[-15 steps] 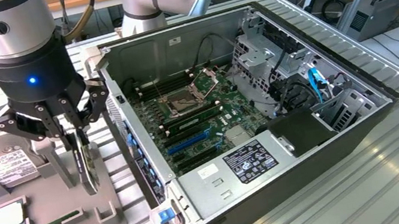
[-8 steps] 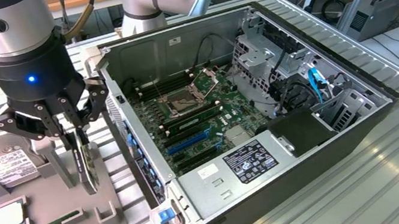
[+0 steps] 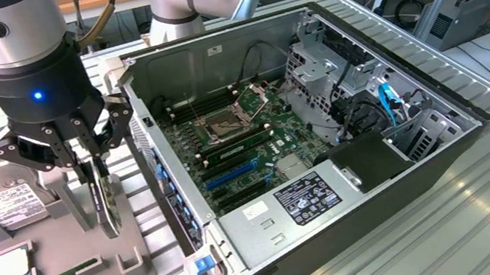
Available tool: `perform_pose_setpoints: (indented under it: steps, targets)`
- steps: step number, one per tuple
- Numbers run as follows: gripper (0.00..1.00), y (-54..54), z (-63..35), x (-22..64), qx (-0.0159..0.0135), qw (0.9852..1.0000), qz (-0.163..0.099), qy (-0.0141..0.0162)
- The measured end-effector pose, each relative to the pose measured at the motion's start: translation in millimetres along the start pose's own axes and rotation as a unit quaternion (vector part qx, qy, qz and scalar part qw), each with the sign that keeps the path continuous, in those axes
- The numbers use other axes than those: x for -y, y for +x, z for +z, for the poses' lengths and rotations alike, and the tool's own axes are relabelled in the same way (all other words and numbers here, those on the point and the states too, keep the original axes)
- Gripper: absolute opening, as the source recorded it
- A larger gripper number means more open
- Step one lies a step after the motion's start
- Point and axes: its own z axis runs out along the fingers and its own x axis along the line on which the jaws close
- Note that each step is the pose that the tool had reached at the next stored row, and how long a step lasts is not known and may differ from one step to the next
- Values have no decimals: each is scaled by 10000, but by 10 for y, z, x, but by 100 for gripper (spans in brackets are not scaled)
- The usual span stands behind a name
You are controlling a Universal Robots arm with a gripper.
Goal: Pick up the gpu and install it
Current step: 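Pick up the gpu and move the gpu toward the slot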
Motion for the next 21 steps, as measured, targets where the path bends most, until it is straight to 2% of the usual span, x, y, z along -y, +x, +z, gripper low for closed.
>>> perform_pose_setpoints:
  steps: [21]
  targets:
    - [27,-1,-44,0,0,10000,0,0]
